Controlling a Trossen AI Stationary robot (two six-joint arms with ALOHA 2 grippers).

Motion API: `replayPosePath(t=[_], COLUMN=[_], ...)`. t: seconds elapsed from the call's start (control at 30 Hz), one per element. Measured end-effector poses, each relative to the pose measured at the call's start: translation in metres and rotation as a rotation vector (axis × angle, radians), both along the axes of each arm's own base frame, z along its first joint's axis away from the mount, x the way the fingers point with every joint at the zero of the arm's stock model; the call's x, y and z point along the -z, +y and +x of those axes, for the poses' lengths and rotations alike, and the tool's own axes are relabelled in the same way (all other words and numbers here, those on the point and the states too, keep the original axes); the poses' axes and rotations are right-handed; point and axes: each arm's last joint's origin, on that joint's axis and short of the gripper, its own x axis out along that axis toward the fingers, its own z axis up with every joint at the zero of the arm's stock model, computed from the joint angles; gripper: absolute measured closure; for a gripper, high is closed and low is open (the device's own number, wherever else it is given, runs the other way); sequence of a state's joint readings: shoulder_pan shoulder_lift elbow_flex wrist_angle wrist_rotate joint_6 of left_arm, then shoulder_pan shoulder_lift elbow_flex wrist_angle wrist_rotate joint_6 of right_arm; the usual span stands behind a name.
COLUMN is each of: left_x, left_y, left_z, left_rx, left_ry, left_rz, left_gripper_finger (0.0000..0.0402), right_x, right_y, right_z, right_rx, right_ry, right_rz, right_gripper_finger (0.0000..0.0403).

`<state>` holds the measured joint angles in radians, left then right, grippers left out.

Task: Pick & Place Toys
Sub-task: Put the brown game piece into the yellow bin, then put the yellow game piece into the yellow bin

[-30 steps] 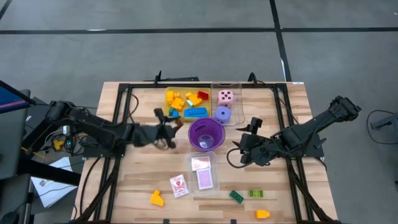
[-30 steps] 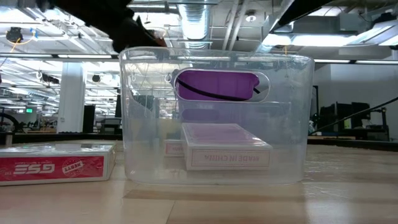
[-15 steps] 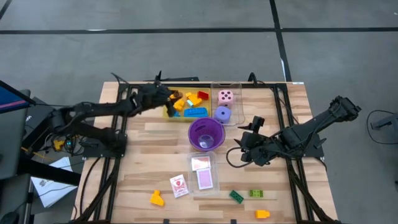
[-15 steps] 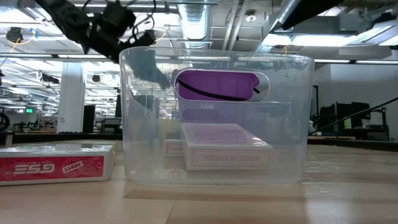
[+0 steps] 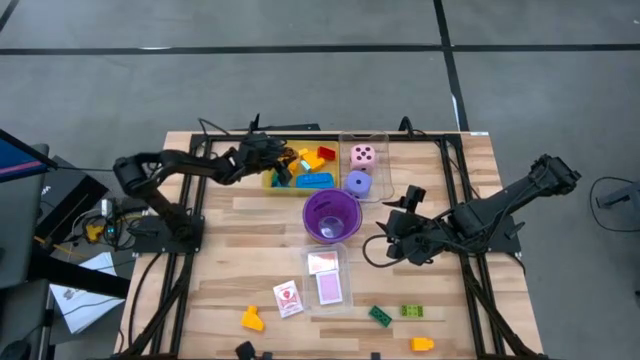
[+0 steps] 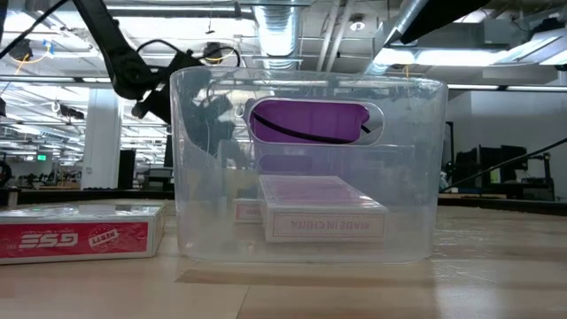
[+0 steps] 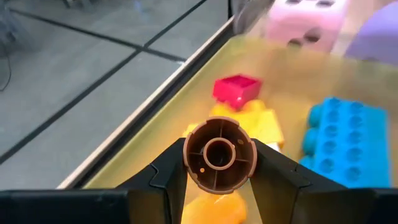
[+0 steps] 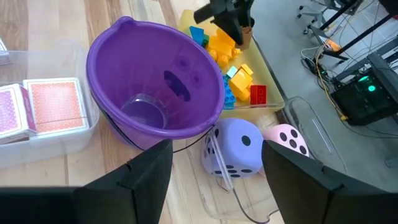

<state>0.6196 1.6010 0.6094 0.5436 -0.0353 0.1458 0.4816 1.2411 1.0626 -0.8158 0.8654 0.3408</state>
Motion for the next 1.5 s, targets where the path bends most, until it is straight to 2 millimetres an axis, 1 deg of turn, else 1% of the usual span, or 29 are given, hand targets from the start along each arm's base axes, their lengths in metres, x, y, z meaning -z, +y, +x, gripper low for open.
replayPosePath(t=[0.1,0.27,0.47,0.73,0.83,1.03,1.2,1.4,1.5], left_x=[0.008,0.015,0.012,0.012,0.012,0.011,0.011,0.011,0.006], left_y=[0.003,0.005,0.006,0.006,0.006,0.007,0.007,0.005,0.001], left_z=[-0.001,0.002,0.004,0.003,0.004,0.003,0.003,0.005,0.007], left_rx=[-0.010,-0.016,-0.016,-0.017,-0.017,-0.052,-0.053,-0.043,-0.027], left_ry=[0.024,0.010,-0.020,-0.017,-0.018,-0.017,-0.017,-0.017,-0.032], left_rz=[-0.019,-0.025,-0.004,-0.006,-0.005,0.006,0.006,0.009,0.025], left_gripper_finger=[0.0266,0.0265,0.0263,0.0262,0.0250,0.0202,0.0173,0.0159,0.0161], right_x=[0.000,0.000,0.000,0.000,0.000,0.000,0.000,0.000,0.000], right_y=[0.000,0.000,0.000,0.000,0.000,0.000,0.000,0.000,0.000], right_z=[0.000,0.000,0.000,0.001,0.001,0.001,0.001,0.001,0.001], right_rx=[0.000,0.000,-0.001,-0.002,-0.002,-0.002,-0.002,-0.002,-0.002], right_ry=[0.000,0.000,-0.004,-0.006,-0.006,-0.006,-0.006,-0.006,-0.006], right_rz=[0.000,0.000,0.003,0.006,0.006,0.007,0.007,0.007,0.007], right_gripper_finger=[0.0163,0.0163,0.0163,0.0163,0.0163,0.0163,0.0163,0.0163,0.0163])
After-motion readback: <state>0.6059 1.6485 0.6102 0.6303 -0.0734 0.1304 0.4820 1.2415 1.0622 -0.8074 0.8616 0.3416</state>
